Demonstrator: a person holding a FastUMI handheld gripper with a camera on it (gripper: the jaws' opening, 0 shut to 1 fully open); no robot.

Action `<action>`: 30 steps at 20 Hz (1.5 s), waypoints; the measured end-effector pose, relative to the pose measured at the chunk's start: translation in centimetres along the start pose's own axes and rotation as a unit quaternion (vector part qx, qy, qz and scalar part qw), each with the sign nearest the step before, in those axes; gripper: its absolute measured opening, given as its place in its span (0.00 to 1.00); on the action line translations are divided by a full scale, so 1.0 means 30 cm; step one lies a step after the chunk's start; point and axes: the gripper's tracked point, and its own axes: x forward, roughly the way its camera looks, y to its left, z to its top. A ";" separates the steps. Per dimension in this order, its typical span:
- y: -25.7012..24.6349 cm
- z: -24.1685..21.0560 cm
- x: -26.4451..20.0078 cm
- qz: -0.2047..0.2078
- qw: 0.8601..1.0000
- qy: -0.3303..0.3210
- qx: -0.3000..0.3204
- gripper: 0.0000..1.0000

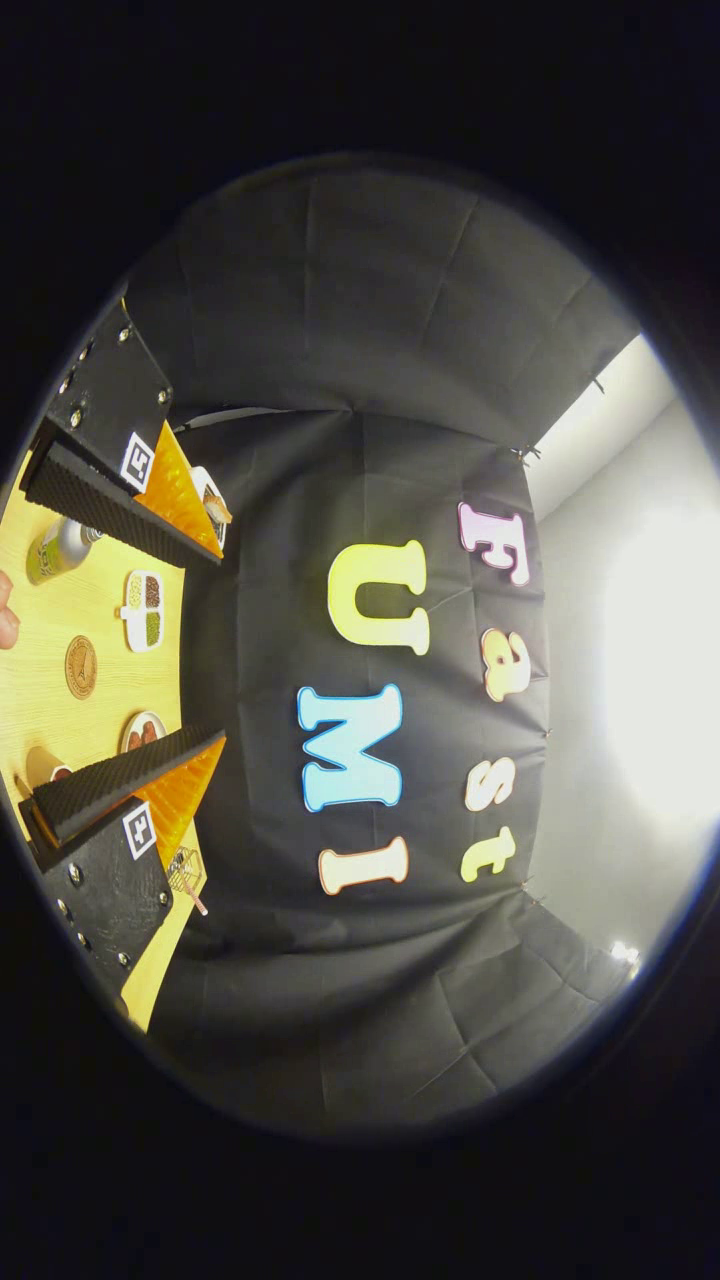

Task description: Take the bottle from table, then pour the juice into the cup, finally place the bottle on the coaster

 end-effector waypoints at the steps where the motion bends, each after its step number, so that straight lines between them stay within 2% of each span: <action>1: -0.003 -0.003 0.001 -0.002 1.000 -0.001 0.001 0.97; 11: 0.010 -0.049 0.012 -0.021 1.000 -0.002 0.007 0.97; 13: 0.060 -0.063 0.015 -0.007 1.000 -0.007 0.011 0.97; 21: 0.180 -0.170 0.010 0.001 1.000 0.011 -0.013 0.97; 30: 0.310 -0.340 0.040 0.012 0.998 0.055 -0.006 0.97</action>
